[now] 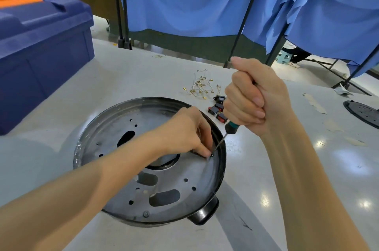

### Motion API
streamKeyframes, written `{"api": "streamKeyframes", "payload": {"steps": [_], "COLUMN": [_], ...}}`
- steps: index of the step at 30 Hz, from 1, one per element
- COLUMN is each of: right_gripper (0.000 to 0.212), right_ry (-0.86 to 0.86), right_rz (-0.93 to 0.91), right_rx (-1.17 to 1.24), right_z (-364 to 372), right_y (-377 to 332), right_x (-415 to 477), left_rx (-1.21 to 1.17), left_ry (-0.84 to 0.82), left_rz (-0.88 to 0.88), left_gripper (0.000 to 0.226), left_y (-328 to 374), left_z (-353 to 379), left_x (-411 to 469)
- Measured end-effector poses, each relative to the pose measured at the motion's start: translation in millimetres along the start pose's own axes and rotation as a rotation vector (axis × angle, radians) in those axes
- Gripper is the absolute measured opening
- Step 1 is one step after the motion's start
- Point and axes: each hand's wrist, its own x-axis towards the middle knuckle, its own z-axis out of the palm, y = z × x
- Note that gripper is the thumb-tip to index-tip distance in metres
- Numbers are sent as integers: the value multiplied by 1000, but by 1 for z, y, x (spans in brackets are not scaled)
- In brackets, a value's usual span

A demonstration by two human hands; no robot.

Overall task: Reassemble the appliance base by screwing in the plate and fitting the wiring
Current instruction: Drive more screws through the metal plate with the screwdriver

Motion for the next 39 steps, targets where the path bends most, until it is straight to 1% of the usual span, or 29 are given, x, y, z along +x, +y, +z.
{"api": "streamKeyframes", "payload": {"steps": [2,4,8,10,12,14,15,18,20,21,23,25,27,29,32,35,36,39], "right_gripper": [68,68,64,61,57,54,52,46,42,39,35,37,39,43,47,56,58,57], "right_ry": [41,84,176,243,324,410,457,612,727,791,922,1013,1049,1078,1098,1077,1062,1008], "right_rz": [-16,-34,-74,-92,-115,-151,-171,-217,-230,-241,-292,-361,-405,-408,-413,-392,-383,-361], "right_rx": [-10,-31,-89,-120,-134,-146,-158,-216,-226,-213,-195,-233,-292,-343,-326,-268,-255,-224], "right_z": [-1,1,11,18,23,27,30,37,36,35,31,28,30,34,32,28,28,31], "right_y": [0,0,3,6,8,9,10,14,15,15,15,18,21,24,23,22,21,20], "right_x": [-2,-2,3,7,10,12,13,16,18,19,17,14,14,16,16,13,12,12], "left_rx": [141,215,435,509,526,490,461,426,403,376,336,296,253,222,105,27,8,-79], "left_ry": [38,50,106,117,108,97,91,24,-30,-46,-50,-30,-14,9,70,138,164,247], "left_rz": [13,33,74,112,140,145,141,93,76,88,135,172,174,166,147,155,164,188], "left_gripper": [18,21,19,23,17,8,7,12,21,27,29,31,28,21,26,22,23,12], "left_y": [0,2,6,7,6,1,-1,-2,0,0,-2,-4,-3,0,3,7,8,14], "left_z": [7,9,17,23,26,26,25,23,21,20,19,18,16,12,11,15,16,19], "left_x": [2,4,2,0,-1,0,2,12,16,18,18,16,13,10,3,-2,-2,-1]}}
